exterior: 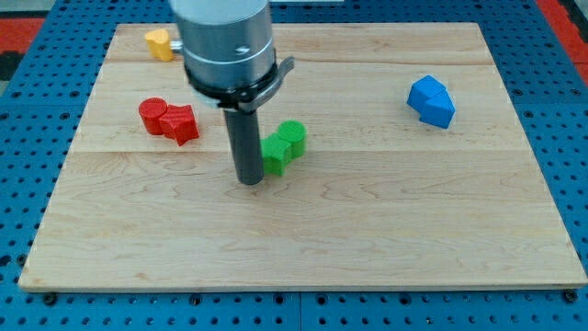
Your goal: Move the green star and green circle closer to the yellow hexagon
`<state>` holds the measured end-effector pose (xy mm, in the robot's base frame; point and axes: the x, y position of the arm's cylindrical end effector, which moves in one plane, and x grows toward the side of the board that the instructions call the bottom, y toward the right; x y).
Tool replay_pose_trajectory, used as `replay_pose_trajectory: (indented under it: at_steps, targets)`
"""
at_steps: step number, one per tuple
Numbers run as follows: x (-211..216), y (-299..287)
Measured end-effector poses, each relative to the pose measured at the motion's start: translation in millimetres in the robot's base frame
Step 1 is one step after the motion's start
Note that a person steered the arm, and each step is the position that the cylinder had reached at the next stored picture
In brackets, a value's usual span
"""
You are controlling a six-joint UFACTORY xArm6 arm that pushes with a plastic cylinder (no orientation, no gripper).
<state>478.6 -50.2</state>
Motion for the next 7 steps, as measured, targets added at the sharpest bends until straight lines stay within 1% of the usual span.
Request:
replay_pose_trajectory:
  at_steps: [1,2,3,5,6,7]
  targets:
    - [-13,24]
    - [-34,72]
    - [-65,102]
    - [-128,101]
    - [-152,103]
    - [-156,124]
